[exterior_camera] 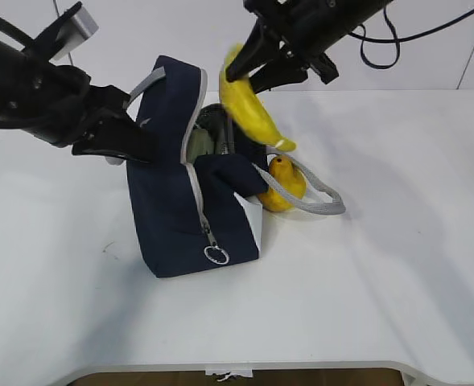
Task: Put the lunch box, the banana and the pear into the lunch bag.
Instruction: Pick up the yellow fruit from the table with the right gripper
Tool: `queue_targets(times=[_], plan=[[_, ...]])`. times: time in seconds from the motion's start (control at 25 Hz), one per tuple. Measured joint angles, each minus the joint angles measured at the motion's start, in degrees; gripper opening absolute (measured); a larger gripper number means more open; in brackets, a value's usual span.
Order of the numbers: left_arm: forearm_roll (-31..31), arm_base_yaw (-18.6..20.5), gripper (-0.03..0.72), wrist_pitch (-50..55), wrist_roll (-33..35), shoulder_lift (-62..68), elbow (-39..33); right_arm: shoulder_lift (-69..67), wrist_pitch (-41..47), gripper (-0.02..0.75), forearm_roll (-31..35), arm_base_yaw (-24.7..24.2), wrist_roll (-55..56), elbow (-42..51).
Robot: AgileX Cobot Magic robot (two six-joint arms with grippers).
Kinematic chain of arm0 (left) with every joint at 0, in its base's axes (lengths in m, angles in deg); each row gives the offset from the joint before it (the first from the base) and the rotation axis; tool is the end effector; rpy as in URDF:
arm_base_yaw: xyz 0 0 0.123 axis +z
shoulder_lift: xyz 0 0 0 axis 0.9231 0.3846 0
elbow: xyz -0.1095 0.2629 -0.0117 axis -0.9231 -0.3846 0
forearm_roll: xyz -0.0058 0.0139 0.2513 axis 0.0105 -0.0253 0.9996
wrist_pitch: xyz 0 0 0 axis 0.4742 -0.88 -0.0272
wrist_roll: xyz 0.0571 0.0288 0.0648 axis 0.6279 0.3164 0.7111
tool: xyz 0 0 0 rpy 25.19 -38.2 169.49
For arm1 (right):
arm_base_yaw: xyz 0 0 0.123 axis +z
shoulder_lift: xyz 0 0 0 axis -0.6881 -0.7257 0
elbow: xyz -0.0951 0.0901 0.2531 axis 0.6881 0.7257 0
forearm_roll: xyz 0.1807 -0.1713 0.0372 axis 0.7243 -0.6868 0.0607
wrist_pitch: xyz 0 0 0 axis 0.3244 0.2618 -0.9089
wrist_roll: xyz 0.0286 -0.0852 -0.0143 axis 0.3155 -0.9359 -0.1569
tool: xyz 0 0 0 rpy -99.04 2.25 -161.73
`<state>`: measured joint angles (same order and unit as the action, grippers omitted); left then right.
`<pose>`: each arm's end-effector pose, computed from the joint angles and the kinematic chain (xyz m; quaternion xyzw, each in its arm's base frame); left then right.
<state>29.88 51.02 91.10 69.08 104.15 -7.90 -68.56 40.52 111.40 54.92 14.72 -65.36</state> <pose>0.3103 -0.1469 0.2614 0.1781 0.8941 -0.3438 0.2252 0.4466 0.1533 0.3008 -0.0753 0.9072 0.3909 0.1359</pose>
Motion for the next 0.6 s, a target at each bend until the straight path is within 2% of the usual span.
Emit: queue_targets(times=[0.4, 0.6], plan=[[-2.1, 0.0, 0.005, 0.0, 0.0, 0.1, 0.0, -3.2, -0.5, 0.256, 6.3, 3.3, -0.7, 0.0], [-2.7, 0.0, 0.005, 1.0, 0.0, 0.1, 0.0, -4.8, -0.6, 0.256, 7.0, 4.3, -0.7, 0.0]])
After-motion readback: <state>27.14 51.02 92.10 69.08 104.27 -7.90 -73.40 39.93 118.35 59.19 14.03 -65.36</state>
